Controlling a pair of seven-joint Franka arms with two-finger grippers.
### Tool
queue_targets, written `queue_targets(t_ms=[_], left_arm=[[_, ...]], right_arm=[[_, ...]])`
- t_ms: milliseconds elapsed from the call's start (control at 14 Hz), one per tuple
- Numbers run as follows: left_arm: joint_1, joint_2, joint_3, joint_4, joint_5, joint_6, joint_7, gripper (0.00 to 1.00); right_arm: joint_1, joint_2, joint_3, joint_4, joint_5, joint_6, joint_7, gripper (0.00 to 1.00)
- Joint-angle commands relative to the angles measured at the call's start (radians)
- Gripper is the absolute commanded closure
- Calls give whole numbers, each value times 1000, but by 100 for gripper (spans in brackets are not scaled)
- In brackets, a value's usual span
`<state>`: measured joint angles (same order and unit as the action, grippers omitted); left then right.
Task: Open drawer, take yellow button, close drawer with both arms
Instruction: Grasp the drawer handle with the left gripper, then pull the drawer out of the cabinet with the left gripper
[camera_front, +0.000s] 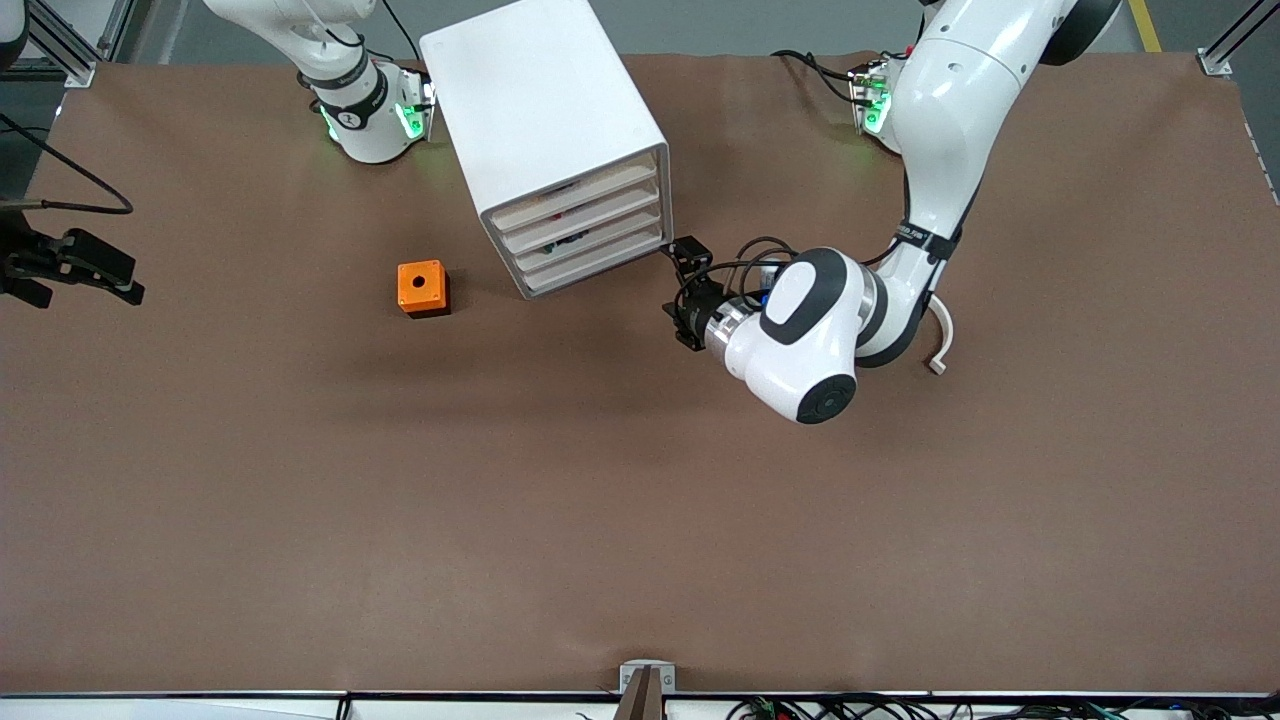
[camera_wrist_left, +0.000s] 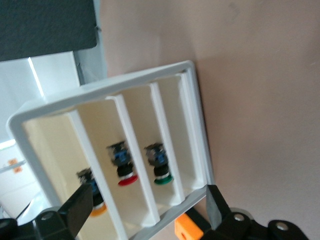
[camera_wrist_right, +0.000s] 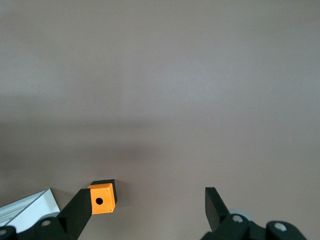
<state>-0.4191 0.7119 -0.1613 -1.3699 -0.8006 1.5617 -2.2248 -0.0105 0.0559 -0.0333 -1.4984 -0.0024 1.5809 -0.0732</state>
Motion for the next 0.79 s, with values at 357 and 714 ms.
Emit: queue_targets(t_ms=[357,714], left_arm=[[-131,53,2,15,-155,-9,-65,10],[-159,67,2,11,-158,-23,-114,28]], right_arm=[[-9,2,9,14,-13,-12,-5,0],[-8,2,9,14,-13,-10,-5,0]])
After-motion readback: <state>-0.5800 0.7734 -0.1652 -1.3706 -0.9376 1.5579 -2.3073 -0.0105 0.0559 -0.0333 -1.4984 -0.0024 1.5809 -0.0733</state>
